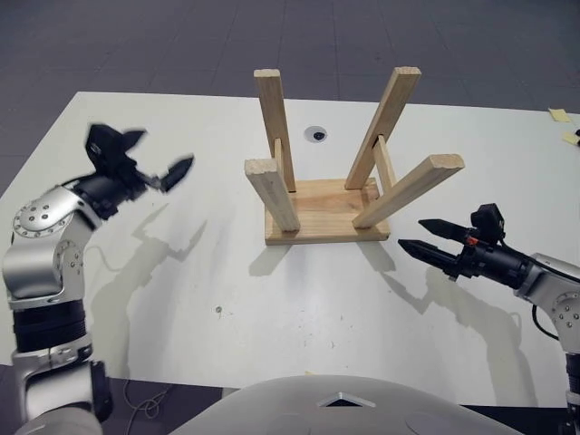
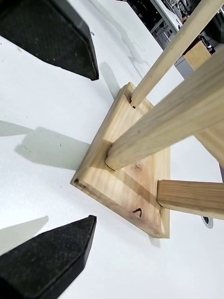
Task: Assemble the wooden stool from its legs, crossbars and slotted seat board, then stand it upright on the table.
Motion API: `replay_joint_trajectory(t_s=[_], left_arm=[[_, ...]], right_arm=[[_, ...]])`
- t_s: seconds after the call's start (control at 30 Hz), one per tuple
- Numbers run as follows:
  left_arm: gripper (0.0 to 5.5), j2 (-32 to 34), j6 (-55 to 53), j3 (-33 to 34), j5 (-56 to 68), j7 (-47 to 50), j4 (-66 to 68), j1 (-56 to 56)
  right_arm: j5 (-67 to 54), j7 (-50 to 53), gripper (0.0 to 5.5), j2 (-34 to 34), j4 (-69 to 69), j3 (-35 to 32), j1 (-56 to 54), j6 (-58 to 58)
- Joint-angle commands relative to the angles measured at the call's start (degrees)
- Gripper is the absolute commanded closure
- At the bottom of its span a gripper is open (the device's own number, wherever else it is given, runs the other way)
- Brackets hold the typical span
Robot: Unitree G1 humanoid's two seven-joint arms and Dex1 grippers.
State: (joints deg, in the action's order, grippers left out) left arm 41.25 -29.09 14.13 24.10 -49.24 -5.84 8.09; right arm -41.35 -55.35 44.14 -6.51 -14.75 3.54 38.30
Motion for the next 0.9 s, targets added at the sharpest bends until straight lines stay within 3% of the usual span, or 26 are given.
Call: replay_joint_trajectory(t_s=[0.03,0.2,0.37,0.7,0.9], left_arm=[[0.1,3.4,-2.6,-7.5,1.6,-10.6,1.4,1.1],[0.1,-3.1,2.5,-17.2,-2.2,-14.1,9.1,11.1],[0.1,-7.9,7.5,-21.0,-2.9,-17.3,14.2,16.3],[0.1,-8.7,9.5,-25.6,-4.2,-23.8,17.1,18.1],[0.1,-7.6,9.6,-24.6,-4.7,-23.4,16.1,16.9]], right_arm=[[4.8,-6.0,0.11,1.7,8.9,3.5,-8.5,-5.9],[14.1,-14.5,0.11,0.2,20.5,12.2,-17.2,-17.1],[19.0,-18.8,0.11,-3.5,26.8,17.3,-21.9,-23.9],[22.8,-19.6,0.11,-8.8,34.4,19.3,-27.2,-29.4],[18.3,-22.9,0.11,-6.4,24.1,18.6,-22.2,-19.6]])
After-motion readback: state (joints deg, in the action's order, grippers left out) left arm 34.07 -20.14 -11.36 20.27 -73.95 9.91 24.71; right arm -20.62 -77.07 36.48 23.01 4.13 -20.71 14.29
